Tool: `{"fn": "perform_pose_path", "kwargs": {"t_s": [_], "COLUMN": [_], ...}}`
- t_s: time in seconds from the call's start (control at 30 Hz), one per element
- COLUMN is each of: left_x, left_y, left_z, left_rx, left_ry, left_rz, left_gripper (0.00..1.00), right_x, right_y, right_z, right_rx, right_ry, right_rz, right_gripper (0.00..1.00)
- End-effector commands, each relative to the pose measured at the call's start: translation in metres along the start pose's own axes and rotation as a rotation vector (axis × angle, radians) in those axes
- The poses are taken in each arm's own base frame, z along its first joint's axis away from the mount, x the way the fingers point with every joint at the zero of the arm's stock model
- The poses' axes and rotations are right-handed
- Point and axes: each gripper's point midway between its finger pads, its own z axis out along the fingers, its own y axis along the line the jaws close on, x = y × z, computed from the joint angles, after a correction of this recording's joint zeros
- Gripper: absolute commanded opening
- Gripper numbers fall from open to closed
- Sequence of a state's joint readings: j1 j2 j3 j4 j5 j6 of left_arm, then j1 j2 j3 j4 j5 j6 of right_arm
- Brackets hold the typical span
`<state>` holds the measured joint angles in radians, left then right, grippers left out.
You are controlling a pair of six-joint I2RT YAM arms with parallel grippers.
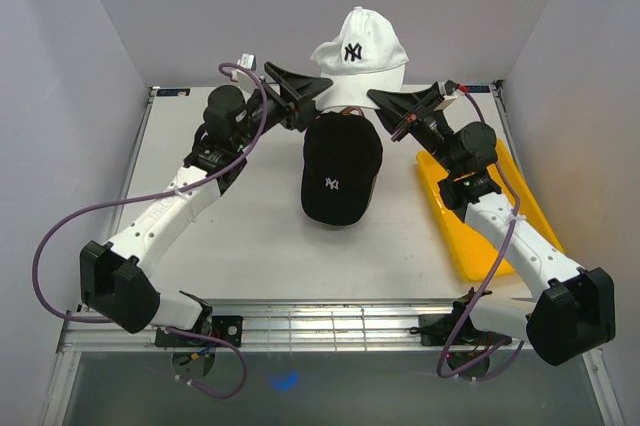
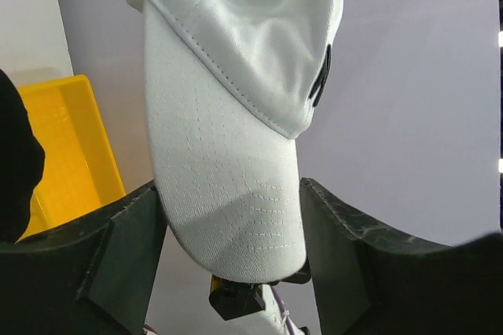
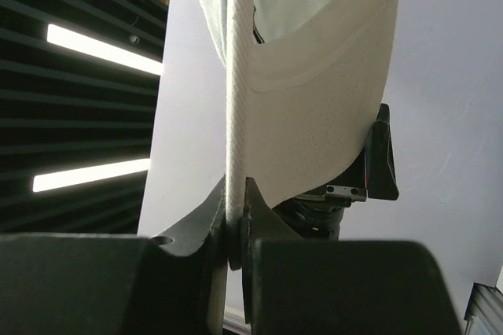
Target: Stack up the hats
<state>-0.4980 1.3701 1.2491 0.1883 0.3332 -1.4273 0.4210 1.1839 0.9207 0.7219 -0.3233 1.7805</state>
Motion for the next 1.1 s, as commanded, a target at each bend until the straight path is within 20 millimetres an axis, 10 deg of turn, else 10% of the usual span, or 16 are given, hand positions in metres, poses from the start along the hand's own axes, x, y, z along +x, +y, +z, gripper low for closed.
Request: {"fn": "perform_pose_path", "kwargs": {"t_s": [0.0, 0.3, 1.07], "left_x": [-0.003, -0.005, 0.014], "left_y": [-0.025, 0.008, 0.092], "left_z": [0.002, 0.013, -0.032], "left_rx": [0.056, -0.062, -0.244], "left_ry": [-0.011, -0.007, -0.017], "left_rz": [0.013, -0.005, -0.007], "left_gripper": [0.74, 0.38, 0.0], "right_x": [0.01, 0.012, 0.038], "right_y": [0.026, -0.014, -0.132], "right_z": [-0.005, -0.004, -0.037], "right_rx": [-0.111, -0.056, 0.158], "right_ry": [0.03, 0.088, 0.331], "right_rz": [-0.019, -0.003, -0.066], "right_gripper": [0.08, 0.08, 0.08]}}
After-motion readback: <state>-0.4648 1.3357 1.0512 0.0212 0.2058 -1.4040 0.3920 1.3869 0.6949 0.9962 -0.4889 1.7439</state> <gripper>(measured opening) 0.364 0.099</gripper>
